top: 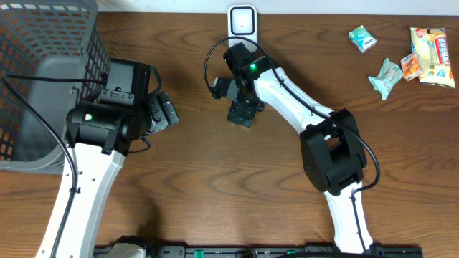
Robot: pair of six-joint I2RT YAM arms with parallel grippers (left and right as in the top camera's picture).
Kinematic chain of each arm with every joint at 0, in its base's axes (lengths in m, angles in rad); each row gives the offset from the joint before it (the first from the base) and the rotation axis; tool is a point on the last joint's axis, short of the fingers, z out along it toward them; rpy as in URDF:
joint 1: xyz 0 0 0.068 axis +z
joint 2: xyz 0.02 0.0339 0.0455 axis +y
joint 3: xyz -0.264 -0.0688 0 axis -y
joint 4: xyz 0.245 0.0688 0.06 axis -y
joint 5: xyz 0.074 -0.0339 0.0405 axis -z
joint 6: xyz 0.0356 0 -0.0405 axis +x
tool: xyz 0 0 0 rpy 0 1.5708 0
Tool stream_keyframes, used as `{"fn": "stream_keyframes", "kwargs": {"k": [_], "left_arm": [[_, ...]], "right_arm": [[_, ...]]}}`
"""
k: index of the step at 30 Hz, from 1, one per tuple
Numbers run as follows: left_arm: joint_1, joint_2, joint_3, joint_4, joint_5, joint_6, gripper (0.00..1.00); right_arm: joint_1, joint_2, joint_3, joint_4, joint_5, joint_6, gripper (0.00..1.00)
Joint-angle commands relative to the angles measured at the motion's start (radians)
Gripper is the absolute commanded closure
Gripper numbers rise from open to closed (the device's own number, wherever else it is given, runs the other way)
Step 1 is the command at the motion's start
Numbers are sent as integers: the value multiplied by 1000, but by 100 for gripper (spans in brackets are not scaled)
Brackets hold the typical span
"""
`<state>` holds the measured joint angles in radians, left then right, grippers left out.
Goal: Scan the item barcode
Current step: 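Lift the Zam-Buk tin toward the scanner with the right gripper, then hold the tin in front of the scanner window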
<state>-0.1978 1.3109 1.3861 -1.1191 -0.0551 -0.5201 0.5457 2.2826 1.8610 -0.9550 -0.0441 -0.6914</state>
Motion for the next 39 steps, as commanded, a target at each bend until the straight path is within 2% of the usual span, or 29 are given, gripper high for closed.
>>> {"fn": "stream_keyframes", "kwargs": {"k": [1,39], "left_arm": [[4,-3,3,-3,-10,-1,2],[4,-3,3,-3,-10,-1,2]], "right_arm": [[6,7,-6,2,8,-13,1],[4,11,-8,27,9,-13,1]]}}
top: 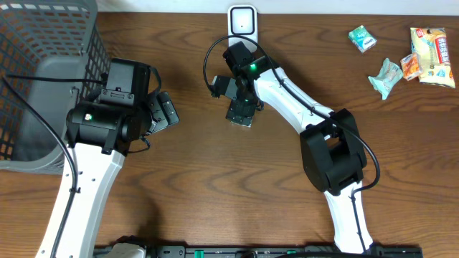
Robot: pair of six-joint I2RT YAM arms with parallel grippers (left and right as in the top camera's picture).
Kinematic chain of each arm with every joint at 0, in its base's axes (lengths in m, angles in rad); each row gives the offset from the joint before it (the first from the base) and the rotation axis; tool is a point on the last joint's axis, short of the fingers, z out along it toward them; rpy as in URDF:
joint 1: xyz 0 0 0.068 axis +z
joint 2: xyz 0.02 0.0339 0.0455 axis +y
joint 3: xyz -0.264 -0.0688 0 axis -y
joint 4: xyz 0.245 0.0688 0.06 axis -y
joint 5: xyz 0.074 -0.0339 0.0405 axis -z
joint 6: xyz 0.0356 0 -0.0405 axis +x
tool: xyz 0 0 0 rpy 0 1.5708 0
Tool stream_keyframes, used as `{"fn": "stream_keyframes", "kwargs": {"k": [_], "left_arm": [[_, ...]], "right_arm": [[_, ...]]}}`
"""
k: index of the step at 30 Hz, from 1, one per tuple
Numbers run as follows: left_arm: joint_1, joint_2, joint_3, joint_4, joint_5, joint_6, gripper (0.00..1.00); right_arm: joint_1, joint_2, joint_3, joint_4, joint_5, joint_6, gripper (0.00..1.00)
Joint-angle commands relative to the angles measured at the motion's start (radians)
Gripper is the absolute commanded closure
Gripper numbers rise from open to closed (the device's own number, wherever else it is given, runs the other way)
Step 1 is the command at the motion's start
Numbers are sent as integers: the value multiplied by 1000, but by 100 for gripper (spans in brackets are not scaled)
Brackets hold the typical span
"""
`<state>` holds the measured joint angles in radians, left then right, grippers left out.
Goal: Scan the item barcode
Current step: 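Hold the tin in front of the scanner window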
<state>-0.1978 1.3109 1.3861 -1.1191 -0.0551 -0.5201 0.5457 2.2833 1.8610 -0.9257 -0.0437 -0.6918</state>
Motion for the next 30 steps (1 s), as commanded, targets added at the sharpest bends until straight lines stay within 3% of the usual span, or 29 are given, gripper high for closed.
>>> {"fn": "stream_keyframes", "kwargs": {"k": [1,30], "left_arm": [[4,-3,3,-3,-10,-1,2],[4,-3,3,-3,-10,-1,2]], "right_arm": [[4,10,-8,-2,8,-13,1],[-17,10,-67,-17,-43,-13,1]]}}
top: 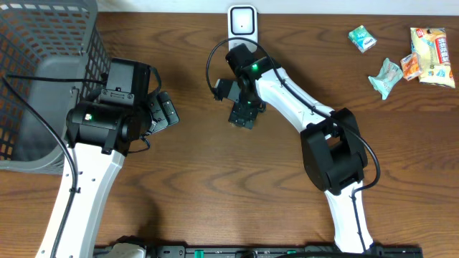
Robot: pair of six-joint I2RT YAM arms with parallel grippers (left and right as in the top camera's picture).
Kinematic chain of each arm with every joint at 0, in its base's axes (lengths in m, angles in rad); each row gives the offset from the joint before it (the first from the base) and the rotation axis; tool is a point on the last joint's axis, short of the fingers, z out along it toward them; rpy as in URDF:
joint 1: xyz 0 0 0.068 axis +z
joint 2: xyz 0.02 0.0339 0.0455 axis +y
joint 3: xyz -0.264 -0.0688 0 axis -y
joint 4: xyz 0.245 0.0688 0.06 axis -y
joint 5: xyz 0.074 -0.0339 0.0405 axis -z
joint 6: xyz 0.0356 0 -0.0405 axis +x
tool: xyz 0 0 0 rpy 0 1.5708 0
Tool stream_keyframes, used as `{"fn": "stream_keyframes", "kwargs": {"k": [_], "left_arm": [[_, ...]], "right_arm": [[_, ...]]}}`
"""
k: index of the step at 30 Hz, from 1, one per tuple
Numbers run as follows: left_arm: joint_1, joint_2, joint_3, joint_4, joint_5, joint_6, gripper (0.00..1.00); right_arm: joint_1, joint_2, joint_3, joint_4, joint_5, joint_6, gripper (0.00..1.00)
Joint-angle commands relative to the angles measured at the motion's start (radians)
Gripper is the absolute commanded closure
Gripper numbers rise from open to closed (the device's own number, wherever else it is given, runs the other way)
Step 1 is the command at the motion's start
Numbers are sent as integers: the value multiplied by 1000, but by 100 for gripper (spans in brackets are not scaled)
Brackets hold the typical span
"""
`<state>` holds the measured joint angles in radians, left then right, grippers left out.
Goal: Scan the item barcode
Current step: 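Hold the tin in front of the scanner window, then hold the Zam-Buk tin in front of the scanner window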
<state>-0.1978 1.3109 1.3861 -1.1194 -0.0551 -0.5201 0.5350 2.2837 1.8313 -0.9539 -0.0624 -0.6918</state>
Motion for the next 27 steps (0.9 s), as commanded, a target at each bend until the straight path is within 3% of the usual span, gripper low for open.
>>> {"fn": "stream_keyframes", "kwargs": {"k": [1,6,10,15,24,27], "left_arm": [[4,-3,3,-3,-10,-1,2],[4,-3,3,-3,-10,-1,2],[4,-3,3,-3,-10,-1,2],[4,-3,3,-3,-10,-1,2],[4,-3,3,-3,-10,-1,2],[4,-3,3,-3,-10,-1,2]], "right_arm": [[-6,10,-50,21,-25,-13,1],[-6,10,-113,66,-23,-13,4],[-6,10,-126,78,-22,-13,16],[-3,10,-125,81,-23,-3,17],[-3,10,-125,82,-23,116,16],[-2,10,-125,82,-23,119,1]]}}
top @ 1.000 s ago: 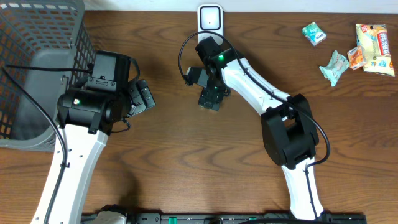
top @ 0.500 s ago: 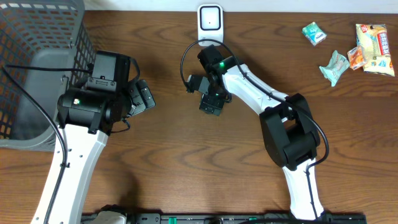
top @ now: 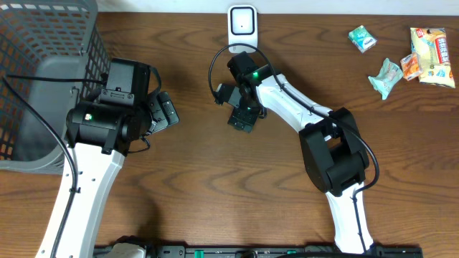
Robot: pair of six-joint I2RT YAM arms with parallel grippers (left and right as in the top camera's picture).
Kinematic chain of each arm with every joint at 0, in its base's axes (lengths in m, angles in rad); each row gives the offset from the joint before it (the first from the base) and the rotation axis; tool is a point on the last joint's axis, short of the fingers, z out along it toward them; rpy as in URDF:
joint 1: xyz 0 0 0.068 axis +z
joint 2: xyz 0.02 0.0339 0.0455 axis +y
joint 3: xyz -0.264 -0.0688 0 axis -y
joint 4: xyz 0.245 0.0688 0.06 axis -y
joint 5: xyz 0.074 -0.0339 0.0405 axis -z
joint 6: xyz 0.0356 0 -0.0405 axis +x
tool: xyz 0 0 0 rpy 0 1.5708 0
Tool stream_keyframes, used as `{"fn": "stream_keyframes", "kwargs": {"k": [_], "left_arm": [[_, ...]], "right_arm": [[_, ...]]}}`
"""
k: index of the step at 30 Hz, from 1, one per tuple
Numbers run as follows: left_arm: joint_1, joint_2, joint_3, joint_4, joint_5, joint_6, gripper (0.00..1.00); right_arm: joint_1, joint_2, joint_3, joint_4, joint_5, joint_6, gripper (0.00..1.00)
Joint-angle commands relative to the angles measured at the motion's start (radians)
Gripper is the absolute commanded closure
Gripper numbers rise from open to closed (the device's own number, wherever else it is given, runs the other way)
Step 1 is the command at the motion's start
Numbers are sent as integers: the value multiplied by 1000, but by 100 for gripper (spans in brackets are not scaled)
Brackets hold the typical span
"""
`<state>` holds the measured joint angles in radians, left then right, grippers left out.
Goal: Scan the item barcode
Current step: 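Hold the Zam-Buk tin in front of the scanner window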
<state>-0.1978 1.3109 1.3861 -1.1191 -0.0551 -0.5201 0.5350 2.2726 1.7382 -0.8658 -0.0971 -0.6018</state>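
Note:
The white barcode scanner (top: 242,21) stands at the table's far edge, in the middle. My right arm reaches in front of it. My right gripper (top: 242,119) points toward the near side and is shut on a small dark, green-tinted item (top: 242,123). The item's label and barcode are too small to make out. At the left, beside the basket, my left gripper (top: 166,110) hangs open with nothing between its fingers.
A grey mesh basket (top: 43,43) fills the far left corner. Loose packets lie at the far right: a green one (top: 362,38), a teal one (top: 384,77) and orange snack packs (top: 427,54).
My right wrist and the held item have moved a little toward the near side, away from the scanner. The left arm has not moved.
At every earlier moment my right gripper held the dark item just in front of the scanner, with only small changes of place and tilt. Now it sits slightly nearer to me. My left arm has stayed still by the basket throughout.

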Motion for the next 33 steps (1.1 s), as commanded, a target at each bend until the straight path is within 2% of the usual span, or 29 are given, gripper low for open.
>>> {"fn": "stream_keyframes", "kwargs": {"k": [1,8,9,11,13,20,27,33], "left_arm": [[4,-3,3,-3,-10,-1,2],[4,-3,3,-3,-10,-1,2],[4,-3,3,-3,-10,-1,2],[4,-3,3,-3,-10,-1,2],[4,-3,3,-3,-10,-1,2],[4,-3,3,-3,-10,-1,2],[4,-3,3,-3,-10,-1,2],[4,-3,3,-3,-10,-1,2]], "right_arm": [[-2,21,-32,-6,11,29,1],[3,21,-32,-7,-22,29,1],[3,21,-32,-8,-29,29,4],[5,21,-32,0,-33,29,18],[5,21,-32,9,-34,29,20],[10,21,-32,-3,-33,58,20],[19,21,-32,0,-33,152,30],[21,21,-32,9,-33,209,30]]}}
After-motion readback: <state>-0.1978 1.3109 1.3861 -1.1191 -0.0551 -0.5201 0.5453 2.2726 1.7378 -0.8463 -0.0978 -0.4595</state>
